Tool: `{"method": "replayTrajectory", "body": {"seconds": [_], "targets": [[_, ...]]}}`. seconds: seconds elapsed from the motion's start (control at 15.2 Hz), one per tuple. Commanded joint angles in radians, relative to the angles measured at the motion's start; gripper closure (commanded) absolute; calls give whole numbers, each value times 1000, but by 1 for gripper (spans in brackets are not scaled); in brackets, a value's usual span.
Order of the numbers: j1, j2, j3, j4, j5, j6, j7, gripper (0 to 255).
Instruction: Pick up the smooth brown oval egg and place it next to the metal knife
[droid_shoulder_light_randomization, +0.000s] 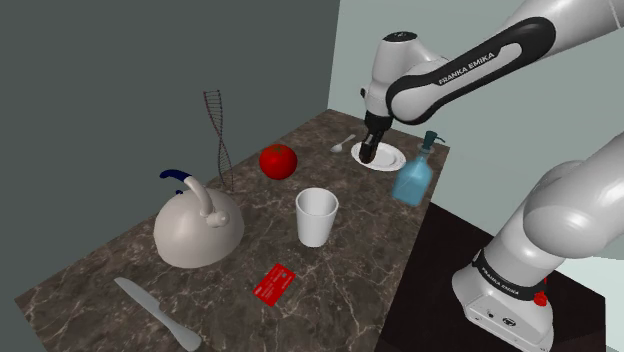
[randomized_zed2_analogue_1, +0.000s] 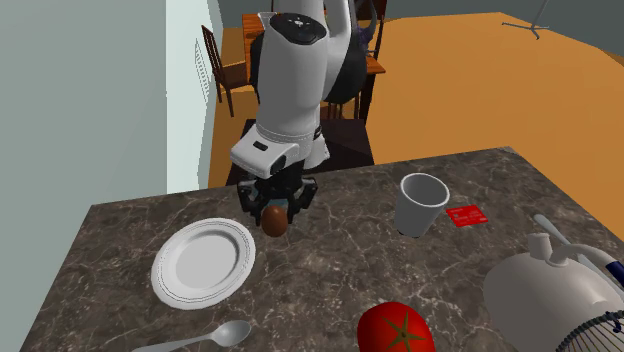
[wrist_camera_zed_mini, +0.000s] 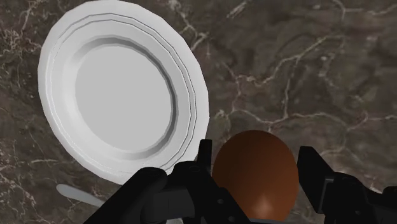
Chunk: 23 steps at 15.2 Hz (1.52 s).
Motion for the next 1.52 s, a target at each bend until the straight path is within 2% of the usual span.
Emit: {"method": "replayTrajectory", "body": {"seconds": [0.0,0.99,1.45], "targets": [[5,-24,0,10,9,-34,-7,255],[19,-125,-4,124,47,-247,-56,255],[103,-188,127,86,108,-297,110,255]]}}
